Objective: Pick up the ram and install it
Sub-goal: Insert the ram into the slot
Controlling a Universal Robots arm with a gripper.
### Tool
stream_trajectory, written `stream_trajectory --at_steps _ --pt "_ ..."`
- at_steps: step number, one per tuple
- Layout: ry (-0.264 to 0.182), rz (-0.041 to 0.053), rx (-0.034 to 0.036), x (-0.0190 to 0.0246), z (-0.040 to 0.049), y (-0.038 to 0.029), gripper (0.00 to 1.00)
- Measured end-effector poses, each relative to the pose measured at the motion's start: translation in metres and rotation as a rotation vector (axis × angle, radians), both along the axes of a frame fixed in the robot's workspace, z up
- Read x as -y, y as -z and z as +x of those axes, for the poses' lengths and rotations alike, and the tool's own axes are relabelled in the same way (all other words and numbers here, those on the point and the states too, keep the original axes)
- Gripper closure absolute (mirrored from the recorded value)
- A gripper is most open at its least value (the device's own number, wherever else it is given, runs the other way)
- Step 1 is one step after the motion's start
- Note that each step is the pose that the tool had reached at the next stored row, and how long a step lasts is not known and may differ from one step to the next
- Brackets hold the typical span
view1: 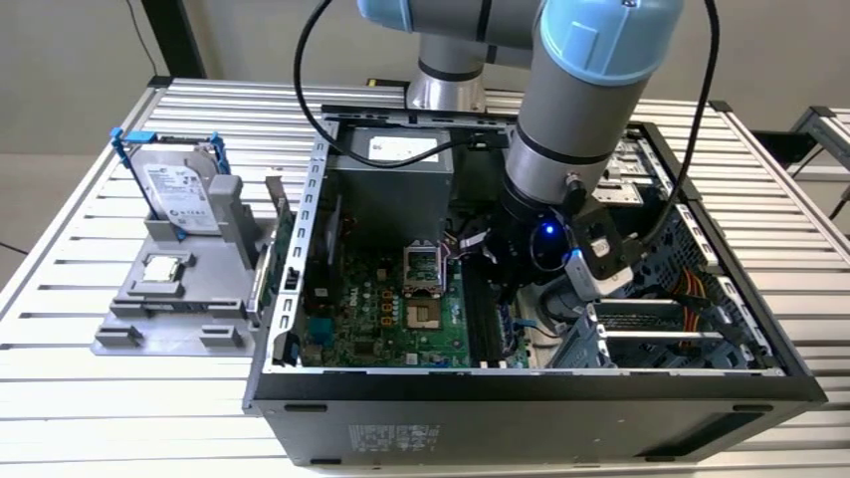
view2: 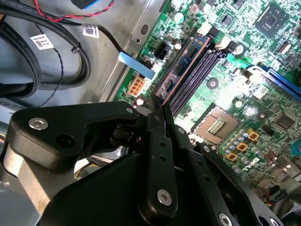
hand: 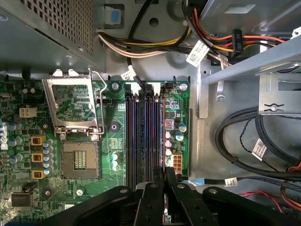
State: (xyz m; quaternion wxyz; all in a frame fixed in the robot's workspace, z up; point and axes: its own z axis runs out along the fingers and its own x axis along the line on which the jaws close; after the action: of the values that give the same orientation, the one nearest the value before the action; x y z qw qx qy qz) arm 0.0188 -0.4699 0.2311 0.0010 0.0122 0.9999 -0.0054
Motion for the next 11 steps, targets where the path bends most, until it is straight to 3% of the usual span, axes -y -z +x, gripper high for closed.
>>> stream_trajectory --at_steps 11 --pt "0.000 -0.0003 -0.0002 -0.0020 -0.0011 0.0025 1.00"
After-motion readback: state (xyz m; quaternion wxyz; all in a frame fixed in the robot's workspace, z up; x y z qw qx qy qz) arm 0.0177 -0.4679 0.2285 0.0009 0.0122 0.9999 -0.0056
